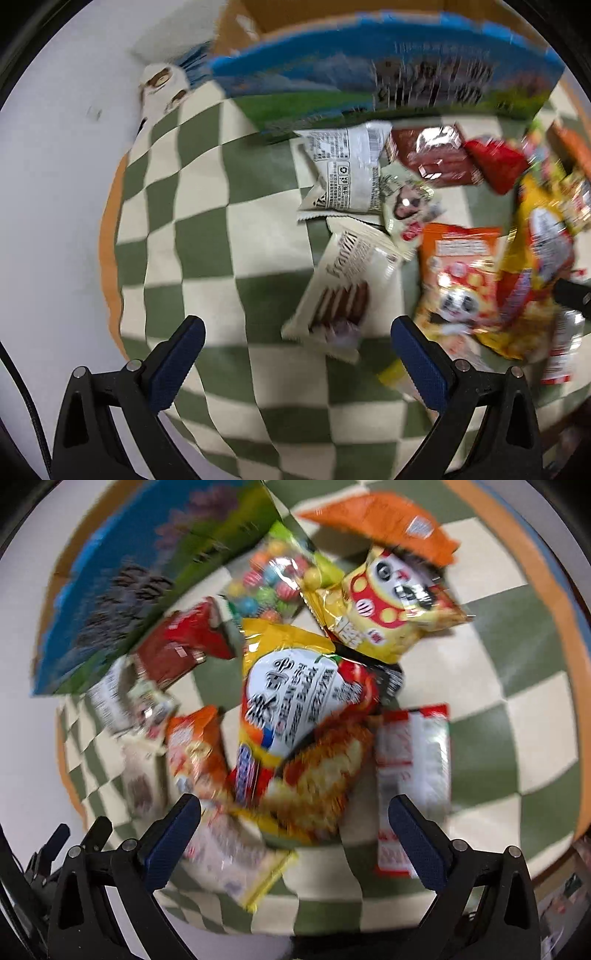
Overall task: Organize snacks
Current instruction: 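Grasp the white Franzzi cookie pack with left tool while right tool grasps yellow noodle bag, then carry both packs into the cardboard box and open both tools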
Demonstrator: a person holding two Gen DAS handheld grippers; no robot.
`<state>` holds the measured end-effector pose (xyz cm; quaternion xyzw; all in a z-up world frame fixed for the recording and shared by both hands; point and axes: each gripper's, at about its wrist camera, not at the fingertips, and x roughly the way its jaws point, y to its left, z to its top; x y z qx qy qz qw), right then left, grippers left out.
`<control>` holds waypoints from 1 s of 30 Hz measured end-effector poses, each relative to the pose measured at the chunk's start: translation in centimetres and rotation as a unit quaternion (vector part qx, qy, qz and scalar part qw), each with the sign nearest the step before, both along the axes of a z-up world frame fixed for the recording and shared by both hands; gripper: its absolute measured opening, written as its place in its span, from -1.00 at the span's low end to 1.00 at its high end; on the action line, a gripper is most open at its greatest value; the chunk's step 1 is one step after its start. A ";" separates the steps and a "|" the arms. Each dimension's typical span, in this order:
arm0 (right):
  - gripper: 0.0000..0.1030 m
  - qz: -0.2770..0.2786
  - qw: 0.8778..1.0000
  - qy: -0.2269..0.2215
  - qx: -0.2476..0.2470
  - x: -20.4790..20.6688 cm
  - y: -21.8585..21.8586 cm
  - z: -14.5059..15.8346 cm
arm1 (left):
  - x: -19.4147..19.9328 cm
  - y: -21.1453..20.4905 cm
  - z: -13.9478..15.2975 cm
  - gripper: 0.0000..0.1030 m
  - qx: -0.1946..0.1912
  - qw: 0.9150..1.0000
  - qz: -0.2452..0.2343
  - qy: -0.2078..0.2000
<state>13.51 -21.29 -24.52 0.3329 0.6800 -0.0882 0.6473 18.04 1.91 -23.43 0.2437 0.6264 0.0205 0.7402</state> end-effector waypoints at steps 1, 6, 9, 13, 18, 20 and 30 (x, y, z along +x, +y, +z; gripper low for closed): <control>1.00 -0.003 1.000 0.005 0.003 0.6 0.2 -0.7 | 0.6 -0.1 -1.2 1.00 0.009 1.000 -0.015 0.009; 1.00 -0.007 0.999 0.032 0.006 2.6 1.1 -3.8 | 2.3 -0.8 -6.4 1.00 -0.008 0.992 -0.071 0.101; 1.00 -0.023 0.999 0.048 0.006 3.2 1.1 -5.1 | 3.0 -1.0 -8.2 0.57 -0.008 0.990 -0.081 0.114; 0.78 -0.021 0.997 0.075 -0.004 3.6 1.1 -6.5 | 3.8 0.3 -8.1 0.16 -0.051 0.992 -0.028 0.114; 0.68 0.018 0.997 0.070 -0.024 4.4 1.9 -7.2 | 3.6 5.0 -7.0 0.16 -0.117 0.981 0.111 0.111; 0.65 0.057 0.995 0.071 -0.045 4.6 3.8 -6.7 | 3.1 7.4 -7.3 0.16 -0.155 0.965 0.170 0.126; 0.64 0.294 0.943 0.076 -0.134 6.5 10.4 -6.6 | 3.3 9.1 -9.0 0.24 -0.195 0.956 0.134 0.171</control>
